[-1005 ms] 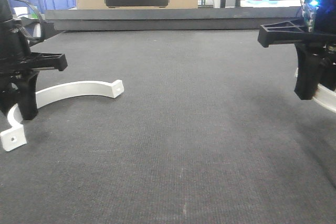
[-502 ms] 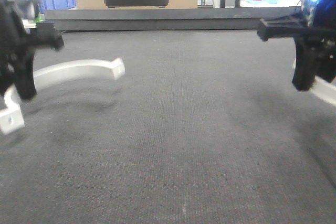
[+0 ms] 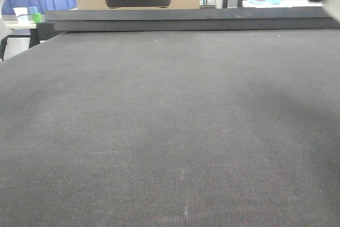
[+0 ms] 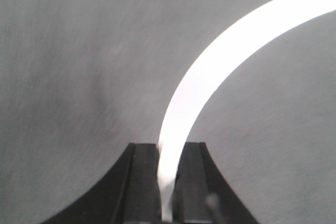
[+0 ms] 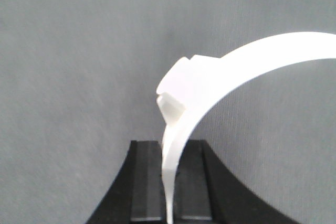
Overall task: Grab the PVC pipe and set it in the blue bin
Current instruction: 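Drive the base back from the table holding both clamp halves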
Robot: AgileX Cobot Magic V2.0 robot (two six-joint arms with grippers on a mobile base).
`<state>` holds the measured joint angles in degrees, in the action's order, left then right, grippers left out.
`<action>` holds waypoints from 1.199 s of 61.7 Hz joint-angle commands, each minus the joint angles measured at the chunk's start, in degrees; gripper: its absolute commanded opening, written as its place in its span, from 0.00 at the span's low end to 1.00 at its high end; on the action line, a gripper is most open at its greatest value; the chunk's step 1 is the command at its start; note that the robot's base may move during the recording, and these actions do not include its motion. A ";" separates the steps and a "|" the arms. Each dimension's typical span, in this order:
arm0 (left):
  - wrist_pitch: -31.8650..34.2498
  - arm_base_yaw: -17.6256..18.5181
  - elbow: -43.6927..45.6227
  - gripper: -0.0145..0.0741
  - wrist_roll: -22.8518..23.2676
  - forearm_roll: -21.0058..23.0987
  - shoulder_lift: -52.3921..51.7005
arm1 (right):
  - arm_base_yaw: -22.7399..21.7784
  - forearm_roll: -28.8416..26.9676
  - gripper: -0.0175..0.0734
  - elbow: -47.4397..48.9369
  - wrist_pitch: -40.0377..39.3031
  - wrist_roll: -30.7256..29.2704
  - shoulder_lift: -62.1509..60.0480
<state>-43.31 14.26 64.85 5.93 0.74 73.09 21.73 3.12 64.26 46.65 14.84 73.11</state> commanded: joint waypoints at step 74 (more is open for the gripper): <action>30.45 -3.80 -31.12 0.04 0.15 1.09 -41.86 | 0.05 8.55 0.01 -32.31 -31.61 -0.04 -47.10</action>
<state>-14.83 10.75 33.59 5.91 3.25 33.67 21.73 11.48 31.96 17.43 14.92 27.30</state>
